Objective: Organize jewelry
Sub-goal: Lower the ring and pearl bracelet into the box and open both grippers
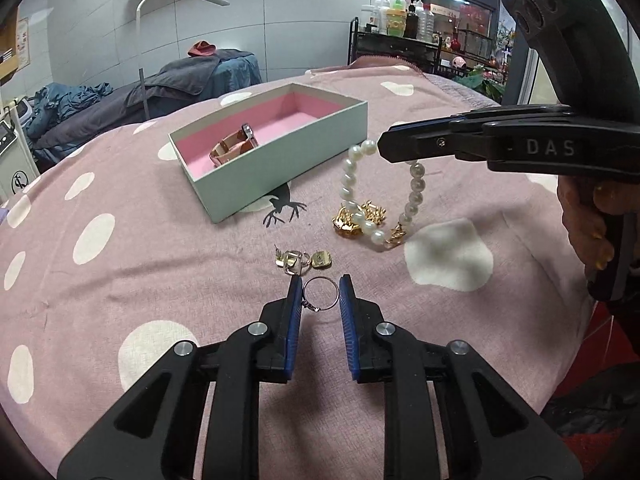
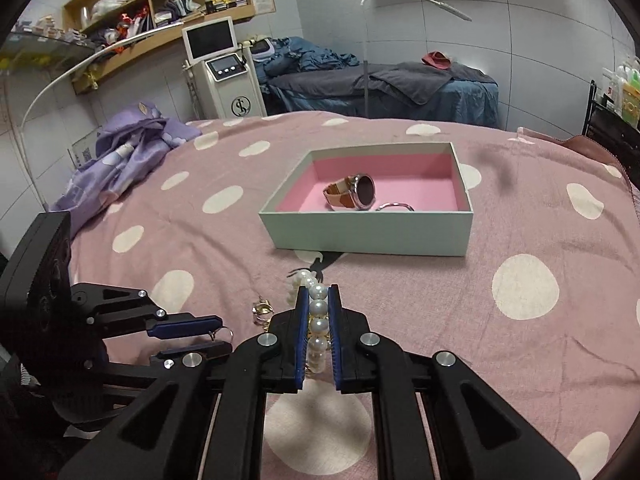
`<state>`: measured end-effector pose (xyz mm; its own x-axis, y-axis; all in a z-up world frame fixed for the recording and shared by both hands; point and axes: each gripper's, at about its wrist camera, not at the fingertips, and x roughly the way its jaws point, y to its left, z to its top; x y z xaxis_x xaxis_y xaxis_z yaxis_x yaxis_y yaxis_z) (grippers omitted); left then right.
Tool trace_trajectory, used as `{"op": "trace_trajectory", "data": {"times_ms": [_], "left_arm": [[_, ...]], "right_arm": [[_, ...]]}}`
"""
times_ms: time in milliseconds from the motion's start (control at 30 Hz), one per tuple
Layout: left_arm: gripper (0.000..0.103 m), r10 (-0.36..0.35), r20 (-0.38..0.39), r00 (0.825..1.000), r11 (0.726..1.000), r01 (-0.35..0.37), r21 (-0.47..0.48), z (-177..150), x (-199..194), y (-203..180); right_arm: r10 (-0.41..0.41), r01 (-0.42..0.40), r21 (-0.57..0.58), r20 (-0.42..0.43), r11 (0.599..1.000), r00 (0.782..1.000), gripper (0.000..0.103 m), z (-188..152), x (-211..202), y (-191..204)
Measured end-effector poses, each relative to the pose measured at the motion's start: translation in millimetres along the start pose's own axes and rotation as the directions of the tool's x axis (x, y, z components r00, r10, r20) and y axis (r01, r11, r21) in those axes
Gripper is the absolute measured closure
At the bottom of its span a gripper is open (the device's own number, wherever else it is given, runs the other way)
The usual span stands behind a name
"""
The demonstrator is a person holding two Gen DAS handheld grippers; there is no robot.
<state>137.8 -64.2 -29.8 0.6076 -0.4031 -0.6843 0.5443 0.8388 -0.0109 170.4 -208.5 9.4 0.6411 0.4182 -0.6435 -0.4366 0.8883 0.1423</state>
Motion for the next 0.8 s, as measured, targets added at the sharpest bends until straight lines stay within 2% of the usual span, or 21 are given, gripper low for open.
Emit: {"op": "trace_trajectory", "data": {"times_ms": [367,800], "left_arm": [[0.084,-0.005,0.039,0.999,1.0,0.006,-0.016,15.3,-14.9,9.9],[0.084,0.012,0.041,0.999,0.999,-0.01,-0.04,45.9,1.3,41.9]], "right_arm": [[0.047,-0.048,0.022,0.061,0.999,0.997,0.094,17.7,-25.5,-1.6],[-0.026,0.026,-0.004,0.079,1.0,0.997,0.094,40.5,-16.9,-7.9]]}}
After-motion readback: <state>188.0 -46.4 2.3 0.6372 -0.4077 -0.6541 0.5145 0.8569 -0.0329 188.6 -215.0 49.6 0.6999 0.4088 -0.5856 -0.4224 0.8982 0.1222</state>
